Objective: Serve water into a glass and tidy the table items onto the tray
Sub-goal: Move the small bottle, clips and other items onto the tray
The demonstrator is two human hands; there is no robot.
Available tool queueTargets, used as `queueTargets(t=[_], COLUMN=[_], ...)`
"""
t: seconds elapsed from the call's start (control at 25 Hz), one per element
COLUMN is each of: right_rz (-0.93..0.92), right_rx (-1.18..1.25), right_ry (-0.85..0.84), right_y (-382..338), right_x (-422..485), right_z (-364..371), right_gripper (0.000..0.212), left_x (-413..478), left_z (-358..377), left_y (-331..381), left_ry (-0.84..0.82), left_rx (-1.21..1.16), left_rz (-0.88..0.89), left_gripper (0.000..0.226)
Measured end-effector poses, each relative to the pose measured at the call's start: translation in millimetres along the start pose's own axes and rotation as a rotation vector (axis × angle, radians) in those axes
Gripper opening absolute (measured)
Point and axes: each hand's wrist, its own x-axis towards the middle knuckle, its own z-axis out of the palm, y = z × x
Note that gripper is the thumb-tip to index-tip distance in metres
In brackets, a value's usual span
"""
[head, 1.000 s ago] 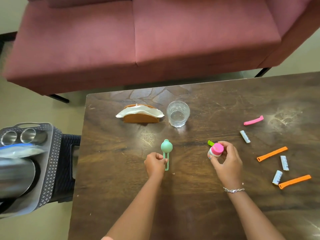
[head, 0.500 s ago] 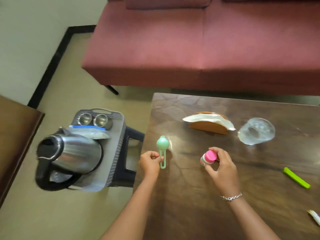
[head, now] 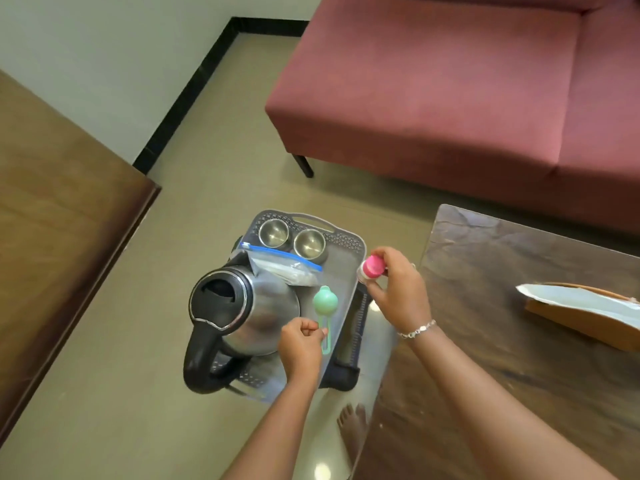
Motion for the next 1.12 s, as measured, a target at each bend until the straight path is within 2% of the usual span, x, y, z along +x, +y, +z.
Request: queueTargets(t=[0.16, 0.32, 0.36, 0.48, 0.64, 0.72, 0.84, 0.92, 1.0, 1.12], right_rz=[-0.012, 0.003, 0.015, 0.054, 0.096, 0.098, 0.15, 0.242, 0.385, 0.611], right_rx=[-0.122, -0.292, -0.308, -0.345, -0.425, -0.441, -0.317, -0.11, 0.128, 0.414], right_ry=[-0.136, -0.267, -0.283, -0.298, -0.299, -0.325, -0.249, -0.003, 0.214, 0.23], right_y=[-5, -7, -7, -6, -2, -1, 0, -6, -13, -17], right_x=[49, 69, 71, 76, 78, 78, 74, 56, 22, -30], right_z=[51, 82, 87, 98, 104, 106, 100, 80, 57, 48], right_gripper=[0.023, 0.012, 0.008, 0.015, 0.005, 0.008, 0.026, 0.031, 0.02, 0.019], left_x=[19, 31, 32, 29, 29, 28, 23, 21, 22, 25], left_z=[2, 2, 2, 1, 1, 2, 3, 6, 8, 9], left_y=[-5, -9, -11, -15, -16, -16, -8, 0, 11, 23], left_ry=[-0.022, -0.047, -0.056, -0.052, -0.059, -0.068, -0.074, -0.084, -0.099, -0.155], left_rx=[0.006, 0.009, 0.012, 0.018, 0.022, 0.041, 0.043, 0.032, 0.007, -0.03], left_rz=[0.001, -0.003, -0.003, 0.019, 0.034, 0.027, 0.01, 0.0, -0.012, -0.006], left_gripper=[0.026, 0.04, 0.041, 0.045, 0.047, 0.047, 0.047, 0.047, 0.04, 0.022])
